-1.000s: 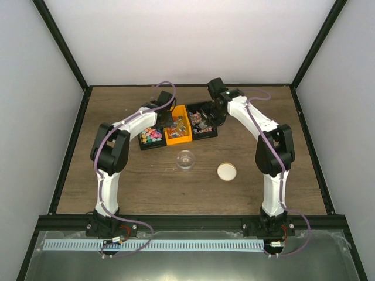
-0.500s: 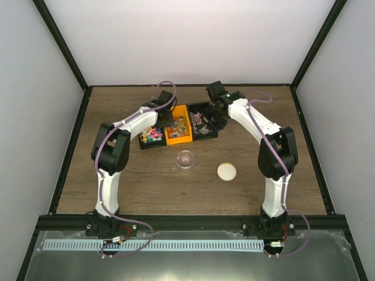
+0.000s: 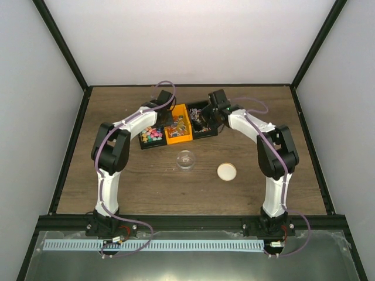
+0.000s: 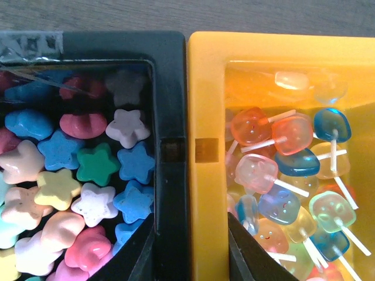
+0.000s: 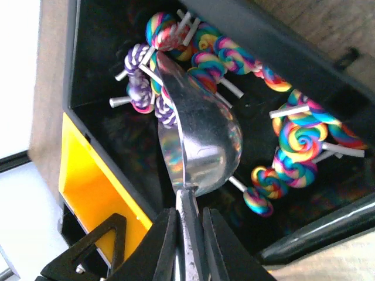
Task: Pack the candies
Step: Scoop the fake candies from the storage box.
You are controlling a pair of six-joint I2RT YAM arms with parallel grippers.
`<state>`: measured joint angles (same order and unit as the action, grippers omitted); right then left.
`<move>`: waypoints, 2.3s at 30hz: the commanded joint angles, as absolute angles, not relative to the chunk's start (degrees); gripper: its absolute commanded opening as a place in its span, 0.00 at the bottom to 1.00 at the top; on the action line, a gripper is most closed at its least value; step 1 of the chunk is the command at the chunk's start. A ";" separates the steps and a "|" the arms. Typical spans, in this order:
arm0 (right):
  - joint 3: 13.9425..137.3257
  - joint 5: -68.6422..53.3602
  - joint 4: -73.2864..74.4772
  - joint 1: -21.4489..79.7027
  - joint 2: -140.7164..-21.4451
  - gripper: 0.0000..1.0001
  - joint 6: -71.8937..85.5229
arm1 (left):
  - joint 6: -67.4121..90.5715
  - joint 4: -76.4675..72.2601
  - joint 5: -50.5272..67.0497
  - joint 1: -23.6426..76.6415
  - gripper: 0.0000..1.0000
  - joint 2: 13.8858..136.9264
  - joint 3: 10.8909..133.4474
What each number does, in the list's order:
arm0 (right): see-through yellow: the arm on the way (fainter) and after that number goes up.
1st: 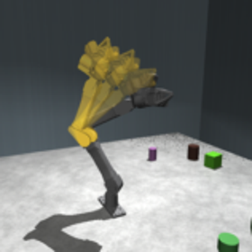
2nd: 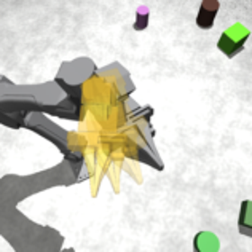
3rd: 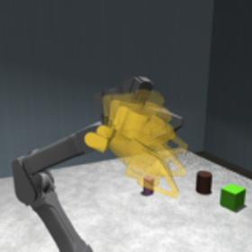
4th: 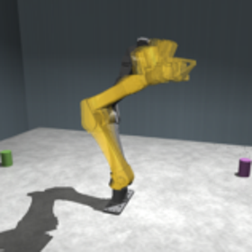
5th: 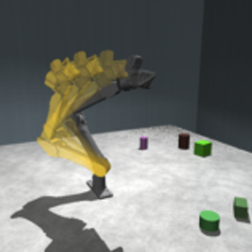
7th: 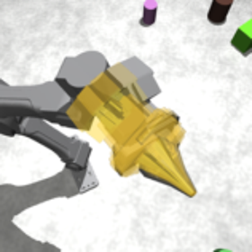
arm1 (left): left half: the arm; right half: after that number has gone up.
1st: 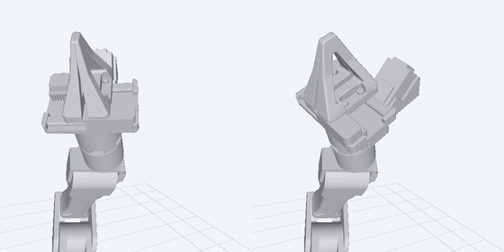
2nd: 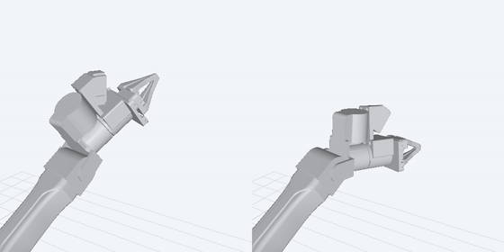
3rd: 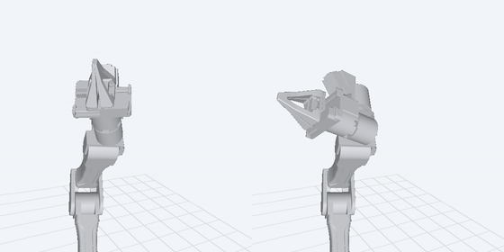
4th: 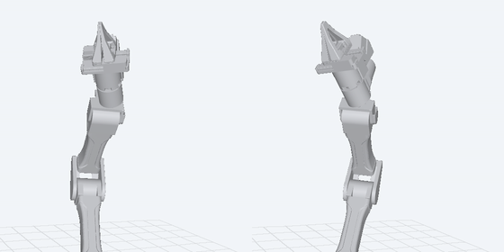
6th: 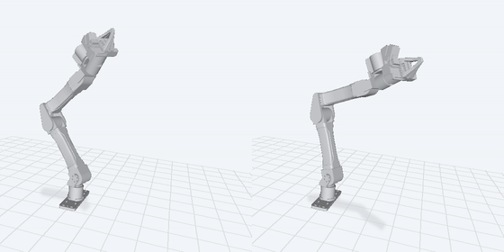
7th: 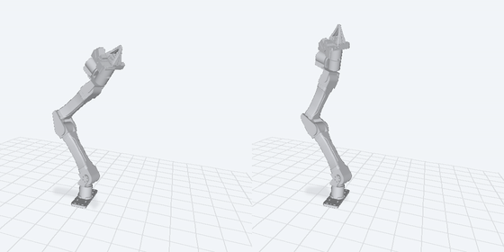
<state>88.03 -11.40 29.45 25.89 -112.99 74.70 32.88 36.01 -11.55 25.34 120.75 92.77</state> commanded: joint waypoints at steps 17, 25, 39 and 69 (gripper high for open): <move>49.80 -29.09 -36.78 23.88 -111.66 0.01 75.46 | 36.30 38.75 -1.00 24.65 0.04 125.44 90.67; 45.33 -31.55 -47.99 22.74 -109.56 0.01 79.50 | 37.81 38.97 -0.94 23.76 0.04 125.51 91.81; 38.89 -30.47 -50.14 19.18 -102.37 0.01 82.05 | 38.10 38.64 -1.19 23.27 0.04 125.00 91.65; 29.98 -43.36 -28.58 16.85 -76.23 0.01 73.42 | 36.50 36.58 -0.82 22.65 0.04 123.53 90.22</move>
